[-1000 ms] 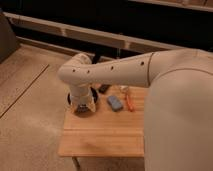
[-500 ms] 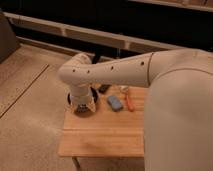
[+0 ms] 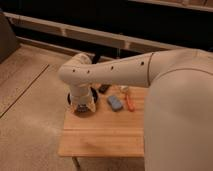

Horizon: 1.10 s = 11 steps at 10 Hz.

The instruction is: Place the bottle in the ceramic bowl

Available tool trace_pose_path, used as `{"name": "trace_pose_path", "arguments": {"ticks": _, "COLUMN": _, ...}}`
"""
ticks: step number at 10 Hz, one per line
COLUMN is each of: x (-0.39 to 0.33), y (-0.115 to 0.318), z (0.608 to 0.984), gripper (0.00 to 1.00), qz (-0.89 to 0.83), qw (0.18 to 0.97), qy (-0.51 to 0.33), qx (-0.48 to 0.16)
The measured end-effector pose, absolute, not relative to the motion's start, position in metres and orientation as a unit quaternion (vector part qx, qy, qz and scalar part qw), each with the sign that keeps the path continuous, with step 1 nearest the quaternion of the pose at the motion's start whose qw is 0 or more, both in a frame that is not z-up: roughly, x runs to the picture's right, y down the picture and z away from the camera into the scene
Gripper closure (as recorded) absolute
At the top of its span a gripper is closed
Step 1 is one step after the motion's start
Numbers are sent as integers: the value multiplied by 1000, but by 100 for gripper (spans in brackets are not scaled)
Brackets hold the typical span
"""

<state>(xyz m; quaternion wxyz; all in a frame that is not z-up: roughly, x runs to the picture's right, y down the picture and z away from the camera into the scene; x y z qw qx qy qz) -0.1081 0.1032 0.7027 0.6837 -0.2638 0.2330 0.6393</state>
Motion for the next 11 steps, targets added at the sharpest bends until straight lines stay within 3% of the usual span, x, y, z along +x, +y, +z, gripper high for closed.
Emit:
{"name": "trace_pose_path", "arguments": {"ticks": 7, "x": -108, "y": 102, "z": 702, "gripper": 35, "qz": 640, "qw": 685, "qy": 232, "qx": -262}}
{"name": "trace_pose_path", "arguments": {"ticks": 11, "x": -117, "y": 44, "z": 714, "gripper": 35, "qz": 664, "qw": 711, "qy": 146, "qx": -180}}
